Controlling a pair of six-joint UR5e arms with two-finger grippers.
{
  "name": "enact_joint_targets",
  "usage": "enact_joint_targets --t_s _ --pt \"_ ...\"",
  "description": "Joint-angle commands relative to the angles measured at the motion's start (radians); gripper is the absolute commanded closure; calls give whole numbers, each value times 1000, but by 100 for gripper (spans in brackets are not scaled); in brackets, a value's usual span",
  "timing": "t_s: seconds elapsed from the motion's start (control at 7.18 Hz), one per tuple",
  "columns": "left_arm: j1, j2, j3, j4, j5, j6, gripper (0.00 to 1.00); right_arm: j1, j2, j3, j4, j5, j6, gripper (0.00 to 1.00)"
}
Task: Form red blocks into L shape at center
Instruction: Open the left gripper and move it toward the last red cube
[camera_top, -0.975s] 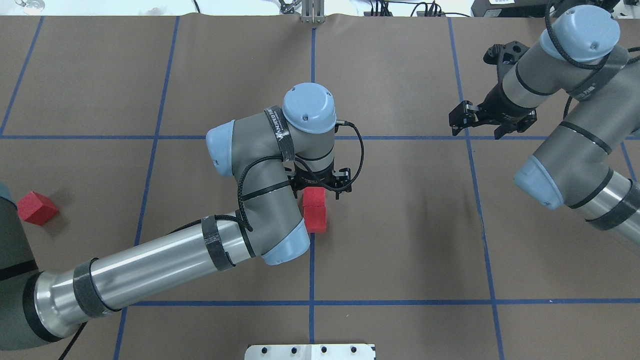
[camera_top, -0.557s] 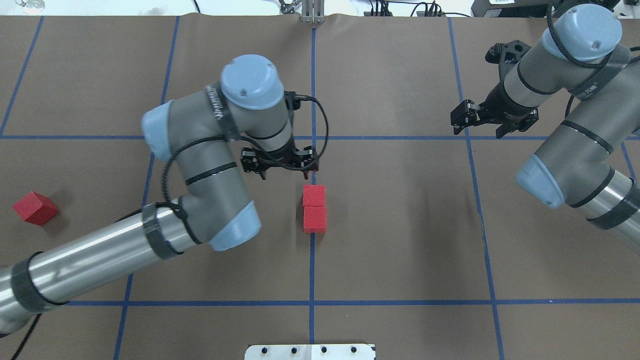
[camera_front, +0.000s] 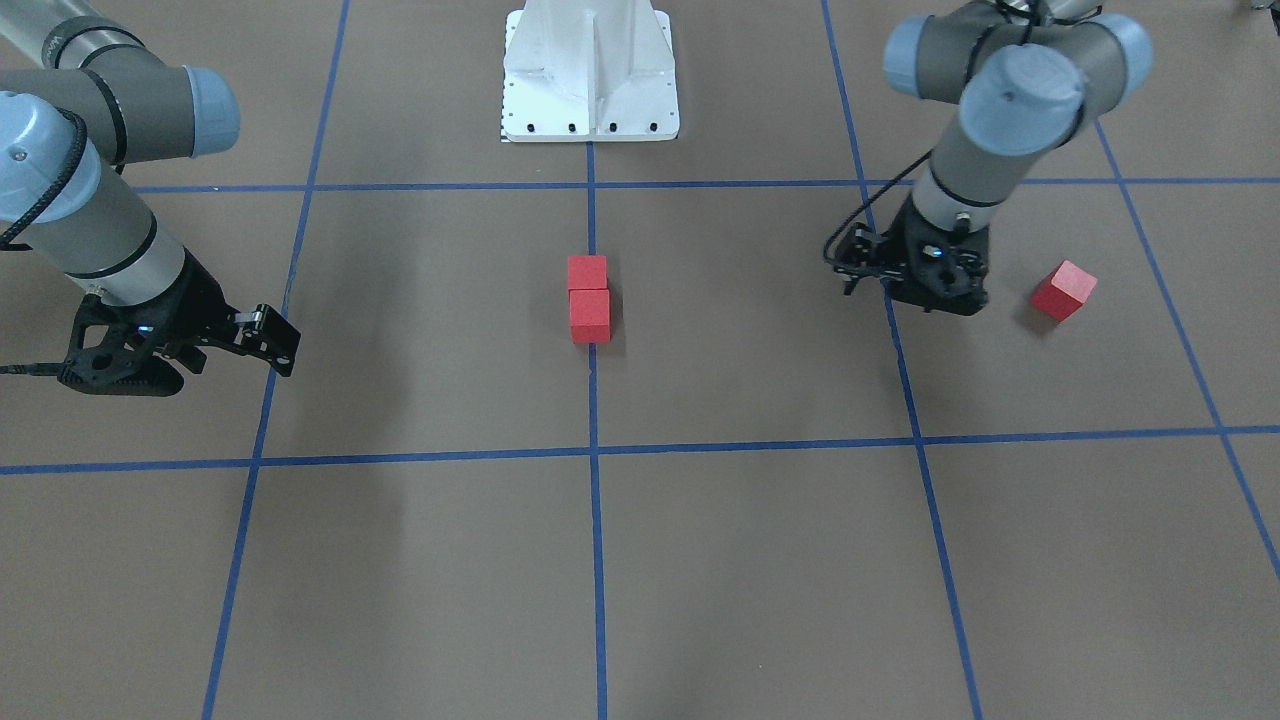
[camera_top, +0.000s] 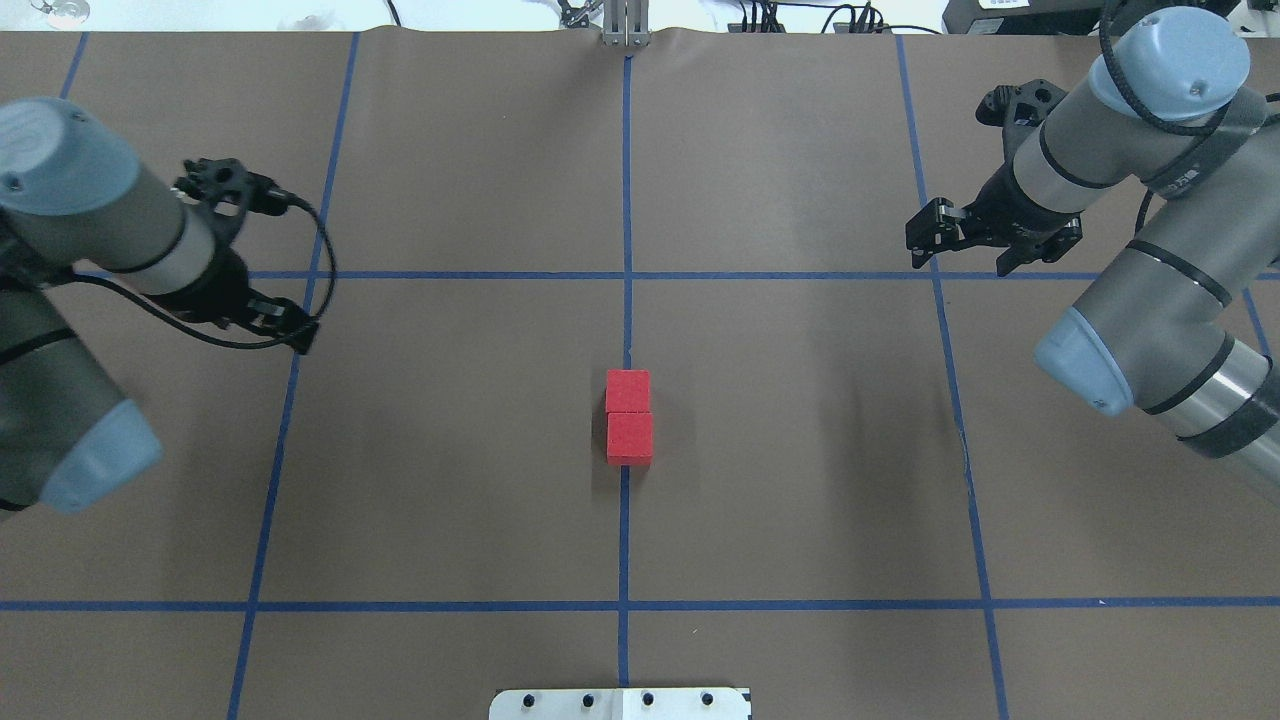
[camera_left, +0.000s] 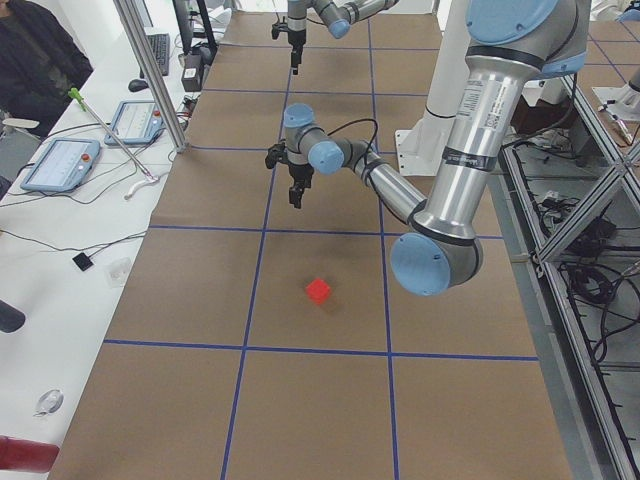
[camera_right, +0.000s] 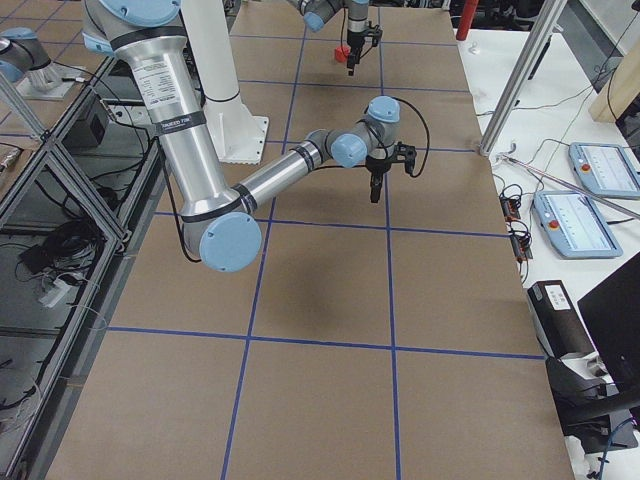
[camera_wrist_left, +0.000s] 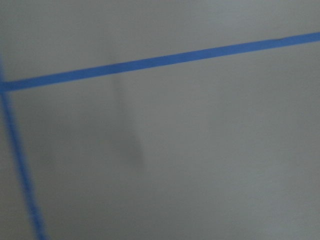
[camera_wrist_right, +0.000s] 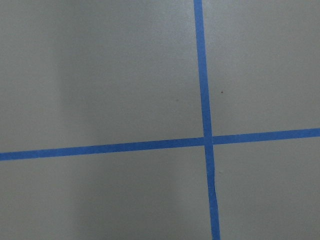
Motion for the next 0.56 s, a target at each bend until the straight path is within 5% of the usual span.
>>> enact_joint_targets --t_s 0.0,0.42 --pt "-145 189 57 -116 -65 352 0 0 -2 4 0 -1 2 1" --pt "-189 243 137 -159 -113 497 0 -3 -1 6 0 -1 11 1"
